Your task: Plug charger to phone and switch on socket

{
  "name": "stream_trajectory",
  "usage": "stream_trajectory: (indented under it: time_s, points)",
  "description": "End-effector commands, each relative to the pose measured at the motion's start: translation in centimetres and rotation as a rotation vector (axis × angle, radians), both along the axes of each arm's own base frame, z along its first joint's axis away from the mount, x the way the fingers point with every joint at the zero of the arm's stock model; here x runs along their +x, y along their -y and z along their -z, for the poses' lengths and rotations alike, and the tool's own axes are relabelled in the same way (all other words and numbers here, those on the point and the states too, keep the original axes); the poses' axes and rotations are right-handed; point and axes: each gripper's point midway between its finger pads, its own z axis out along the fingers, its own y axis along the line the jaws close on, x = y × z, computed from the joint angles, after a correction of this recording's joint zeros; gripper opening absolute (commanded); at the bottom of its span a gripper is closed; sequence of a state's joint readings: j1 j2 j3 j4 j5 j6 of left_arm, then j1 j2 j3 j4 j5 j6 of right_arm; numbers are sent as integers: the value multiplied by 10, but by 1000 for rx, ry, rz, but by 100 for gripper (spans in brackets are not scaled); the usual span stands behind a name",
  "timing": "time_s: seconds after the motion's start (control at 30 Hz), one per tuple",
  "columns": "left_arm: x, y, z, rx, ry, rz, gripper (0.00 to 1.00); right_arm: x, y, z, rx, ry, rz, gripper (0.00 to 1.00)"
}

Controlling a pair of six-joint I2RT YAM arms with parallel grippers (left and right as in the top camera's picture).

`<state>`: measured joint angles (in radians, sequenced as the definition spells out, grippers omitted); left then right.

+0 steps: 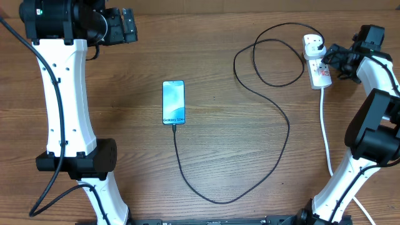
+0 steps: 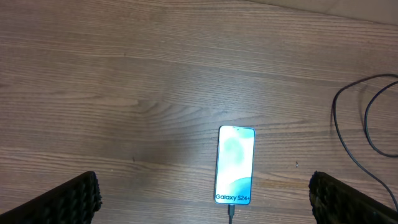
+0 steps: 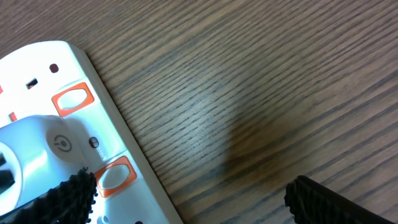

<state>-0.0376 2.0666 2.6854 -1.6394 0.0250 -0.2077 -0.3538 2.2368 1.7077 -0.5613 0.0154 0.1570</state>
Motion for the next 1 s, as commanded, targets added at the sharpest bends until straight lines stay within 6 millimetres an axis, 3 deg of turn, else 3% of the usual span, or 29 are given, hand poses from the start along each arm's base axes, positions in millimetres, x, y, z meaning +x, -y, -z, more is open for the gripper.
stream_trajectory:
  time_s: [0.0, 0.23, 0.97]
  points:
    - [-4, -3, -11, -1, 29, -16, 100, 2, 6, 7, -4, -5, 14, 98]
    - [-4, -3, -11, -1, 29, -16, 100, 1, 5, 22, 14, -21, 28, 98]
    - [-4, -3, -11, -1, 29, -16, 100, 4, -10, 26, 90, -9, -16, 98]
